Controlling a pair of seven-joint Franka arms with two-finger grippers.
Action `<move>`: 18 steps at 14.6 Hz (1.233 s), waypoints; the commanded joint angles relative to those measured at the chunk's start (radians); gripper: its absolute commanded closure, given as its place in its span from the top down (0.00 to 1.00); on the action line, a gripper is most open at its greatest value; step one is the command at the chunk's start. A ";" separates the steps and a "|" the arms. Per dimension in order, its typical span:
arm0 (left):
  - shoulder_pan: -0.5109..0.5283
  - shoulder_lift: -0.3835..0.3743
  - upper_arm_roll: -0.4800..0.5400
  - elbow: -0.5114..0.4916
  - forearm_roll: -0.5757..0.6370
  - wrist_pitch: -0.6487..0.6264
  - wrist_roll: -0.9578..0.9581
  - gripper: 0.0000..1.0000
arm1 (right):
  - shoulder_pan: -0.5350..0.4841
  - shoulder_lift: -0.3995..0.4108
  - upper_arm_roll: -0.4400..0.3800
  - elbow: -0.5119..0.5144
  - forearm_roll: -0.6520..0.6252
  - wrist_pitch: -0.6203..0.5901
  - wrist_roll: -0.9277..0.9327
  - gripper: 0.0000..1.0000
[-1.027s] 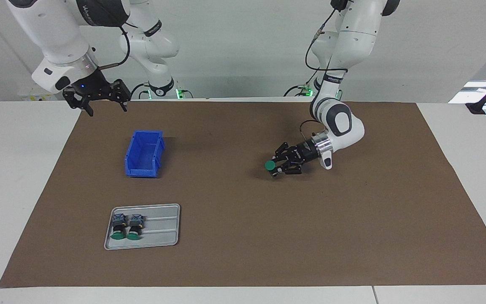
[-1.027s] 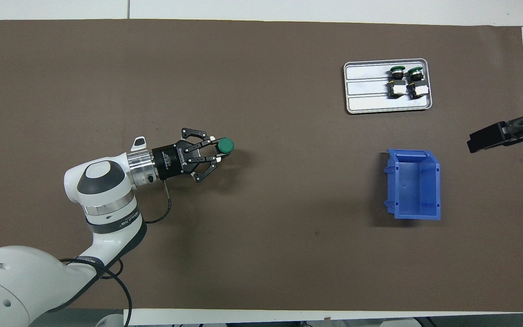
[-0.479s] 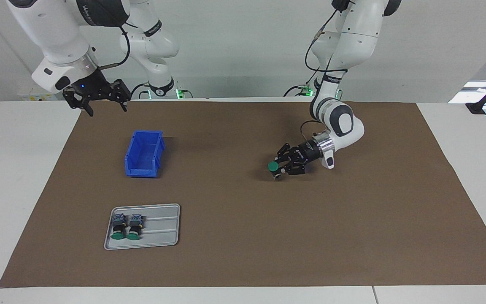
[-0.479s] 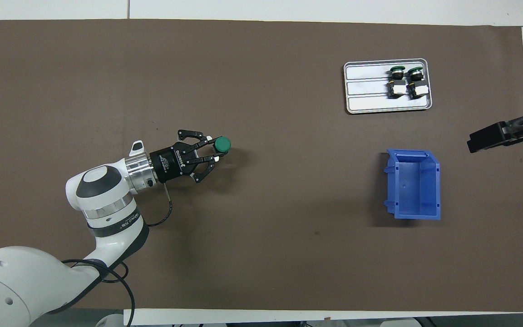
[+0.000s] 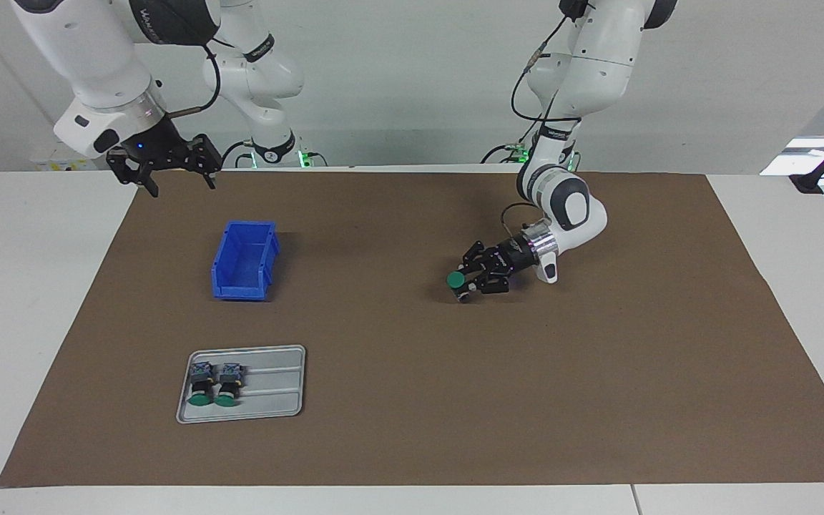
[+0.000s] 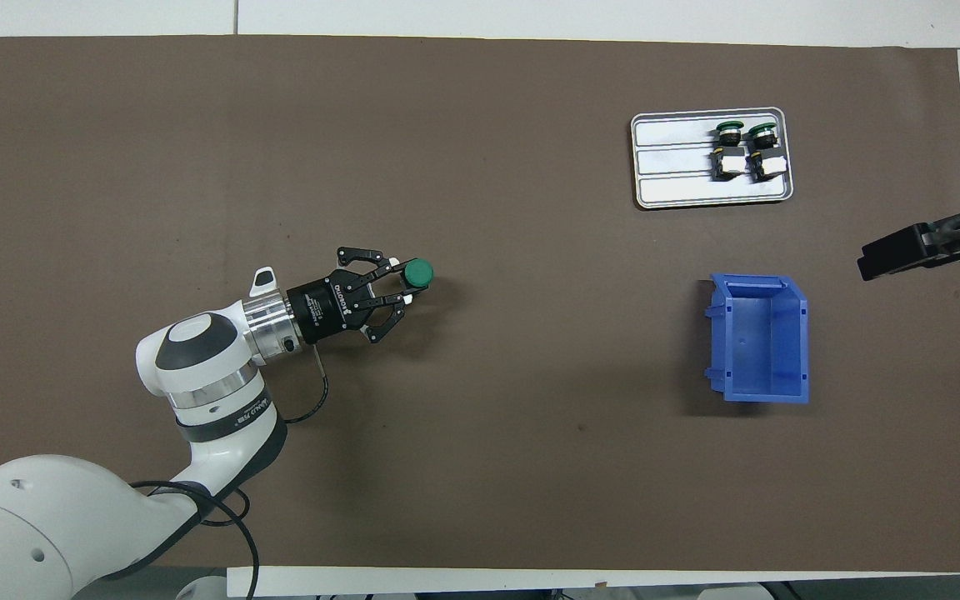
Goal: Place and press button with both arms
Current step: 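Turn the button upright and set it down with the left gripper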
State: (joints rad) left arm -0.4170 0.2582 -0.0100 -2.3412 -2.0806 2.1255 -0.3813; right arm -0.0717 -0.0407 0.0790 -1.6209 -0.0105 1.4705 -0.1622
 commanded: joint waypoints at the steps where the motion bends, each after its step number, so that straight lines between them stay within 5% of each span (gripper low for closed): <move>1: -0.014 0.009 0.005 -0.012 -0.032 0.010 0.033 0.10 | -0.010 -0.019 0.001 -0.022 0.018 0.011 -0.020 0.99; 5: -0.014 0.006 0.005 -0.017 -0.032 0.010 0.039 0.18 | -0.010 -0.019 0.001 -0.022 0.018 0.011 -0.019 0.99; 9: -0.013 -0.002 0.007 -0.024 -0.032 0.019 0.044 0.58 | -0.010 -0.019 0.001 -0.022 0.018 0.011 -0.019 0.99; 17: -0.022 -0.082 0.005 -0.040 -0.029 0.169 0.001 0.83 | -0.010 -0.019 0.002 -0.022 0.018 0.011 -0.019 0.99; 18: -0.041 -0.102 0.005 -0.052 -0.029 0.201 -0.001 0.92 | -0.010 -0.019 0.001 -0.022 0.018 0.011 -0.020 0.99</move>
State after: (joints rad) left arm -0.4197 0.2277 -0.0100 -2.3465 -2.0862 2.2609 -0.3639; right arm -0.0717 -0.0407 0.0790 -1.6209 -0.0105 1.4705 -0.1622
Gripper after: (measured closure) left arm 0.172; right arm 0.004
